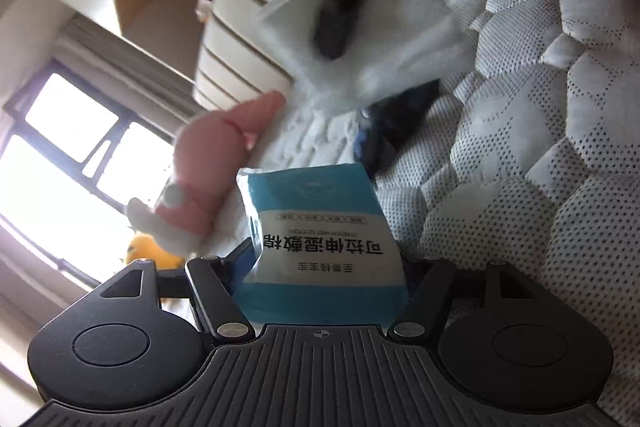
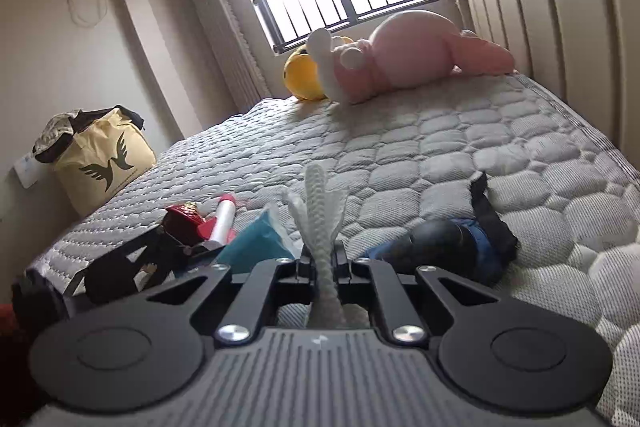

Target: Organize soft objects

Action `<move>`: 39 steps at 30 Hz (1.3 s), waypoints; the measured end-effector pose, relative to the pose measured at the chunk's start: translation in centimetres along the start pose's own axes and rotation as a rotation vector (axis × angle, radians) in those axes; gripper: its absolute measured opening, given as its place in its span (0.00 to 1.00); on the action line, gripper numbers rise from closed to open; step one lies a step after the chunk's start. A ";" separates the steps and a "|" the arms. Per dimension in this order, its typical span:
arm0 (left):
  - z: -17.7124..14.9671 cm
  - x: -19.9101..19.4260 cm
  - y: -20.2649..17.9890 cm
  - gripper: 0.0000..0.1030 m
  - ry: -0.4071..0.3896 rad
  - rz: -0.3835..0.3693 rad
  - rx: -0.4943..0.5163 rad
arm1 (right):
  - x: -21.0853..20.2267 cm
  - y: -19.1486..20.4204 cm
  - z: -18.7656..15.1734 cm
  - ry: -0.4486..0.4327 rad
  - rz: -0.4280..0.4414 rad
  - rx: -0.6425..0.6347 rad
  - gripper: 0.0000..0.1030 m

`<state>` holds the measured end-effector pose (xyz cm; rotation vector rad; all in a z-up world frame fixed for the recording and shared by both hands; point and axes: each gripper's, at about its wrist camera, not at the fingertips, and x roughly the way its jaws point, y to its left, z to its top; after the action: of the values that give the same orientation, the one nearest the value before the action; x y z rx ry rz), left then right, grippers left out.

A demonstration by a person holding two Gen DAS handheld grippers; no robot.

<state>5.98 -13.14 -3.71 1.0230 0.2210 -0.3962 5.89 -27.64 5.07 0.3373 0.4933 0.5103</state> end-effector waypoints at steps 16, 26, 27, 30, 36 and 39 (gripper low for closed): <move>0.2 -2.9 -0.2 0.93 -0.087 -0.074 -0.204 | 5.2 2.1 -1.5 0.129 -0.018 -0.041 0.08; -2.1 -3.4 6.3 0.96 -0.121 -0.395 -0.698 | 1.6 0.6 -3.2 0.132 -0.055 -0.066 0.08; -2.5 -3.2 6.8 0.96 -0.122 -0.395 -0.733 | 1.4 0.7 -3.2 0.132 -0.041 -0.063 0.08; -3.5 -2.8 8.4 0.98 -0.136 -0.399 -0.816 | 0.9 1.8 -3.1 0.147 0.028 -0.092 0.08; -4.7 -0.9 9.0 1.00 -0.142 -0.619 -0.829 | -0.2 2.9 -3.6 0.159 0.054 -0.130 0.08; -3.4 -0.8 6.9 1.00 -0.133 -0.584 -0.777 | -0.4 3.4 -3.6 0.155 0.072 -0.121 0.08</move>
<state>8.12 -6.84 0.24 0.1471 0.5093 -0.8228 2.42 -24.36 3.68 0.2007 0.5993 0.6370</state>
